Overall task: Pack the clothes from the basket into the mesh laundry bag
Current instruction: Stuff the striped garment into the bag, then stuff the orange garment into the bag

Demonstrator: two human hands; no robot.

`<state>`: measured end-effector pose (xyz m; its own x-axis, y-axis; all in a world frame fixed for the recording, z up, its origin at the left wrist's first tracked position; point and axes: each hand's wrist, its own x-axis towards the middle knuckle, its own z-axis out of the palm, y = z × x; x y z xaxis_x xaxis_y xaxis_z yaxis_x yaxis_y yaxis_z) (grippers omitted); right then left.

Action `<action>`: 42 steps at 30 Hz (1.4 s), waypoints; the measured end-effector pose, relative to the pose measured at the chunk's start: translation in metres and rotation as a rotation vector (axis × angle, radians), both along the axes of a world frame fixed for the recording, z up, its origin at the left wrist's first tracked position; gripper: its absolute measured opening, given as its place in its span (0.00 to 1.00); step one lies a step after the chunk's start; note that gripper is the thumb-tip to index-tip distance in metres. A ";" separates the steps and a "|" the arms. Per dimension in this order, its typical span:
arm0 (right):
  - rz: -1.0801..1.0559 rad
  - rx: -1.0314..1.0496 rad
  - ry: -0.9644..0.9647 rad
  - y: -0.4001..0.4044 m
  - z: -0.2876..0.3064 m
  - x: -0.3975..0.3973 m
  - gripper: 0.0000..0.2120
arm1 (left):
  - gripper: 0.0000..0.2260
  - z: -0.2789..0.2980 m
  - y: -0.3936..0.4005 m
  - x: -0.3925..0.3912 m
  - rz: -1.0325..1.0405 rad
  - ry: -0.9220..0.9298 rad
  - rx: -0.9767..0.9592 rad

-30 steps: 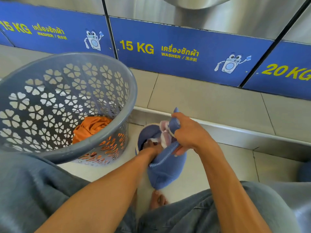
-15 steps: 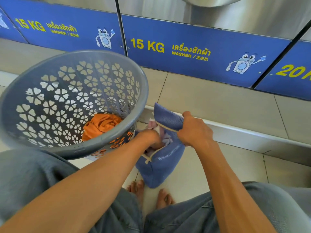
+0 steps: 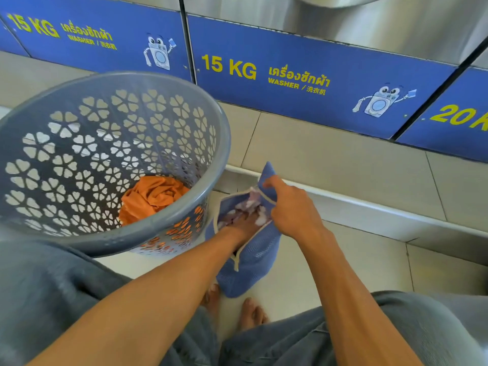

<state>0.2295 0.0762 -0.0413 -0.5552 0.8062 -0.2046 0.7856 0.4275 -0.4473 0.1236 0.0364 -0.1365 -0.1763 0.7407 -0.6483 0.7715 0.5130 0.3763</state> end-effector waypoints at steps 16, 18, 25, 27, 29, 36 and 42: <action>-0.063 -0.221 -0.255 -0.020 0.008 -0.008 0.46 | 0.13 0.108 -0.003 -0.023 -0.333 0.097 0.100; -0.062 -0.224 -0.238 -0.024 0.012 -0.008 0.47 | 0.13 0.129 -0.015 -0.018 -0.333 0.099 0.159; -0.064 -0.176 -0.240 -0.036 0.018 -0.013 0.44 | 0.17 0.201 -0.051 -0.041 -0.086 0.001 0.571; -0.052 -0.155 -0.242 -0.037 0.017 -0.017 0.43 | 0.16 0.205 -0.053 -0.055 0.016 -0.024 0.654; -0.043 -0.142 -0.243 -0.035 0.015 -0.022 0.43 | 0.15 0.202 -0.052 -0.070 0.121 -0.047 0.677; 0.008 -0.072 -0.227 -0.024 -0.004 -0.051 0.39 | 0.11 0.163 -0.023 -0.116 0.446 -0.177 0.480; 0.100 -0.062 -0.190 -0.025 -0.015 -0.072 0.41 | 0.12 0.086 -0.007 -0.150 0.137 0.055 0.079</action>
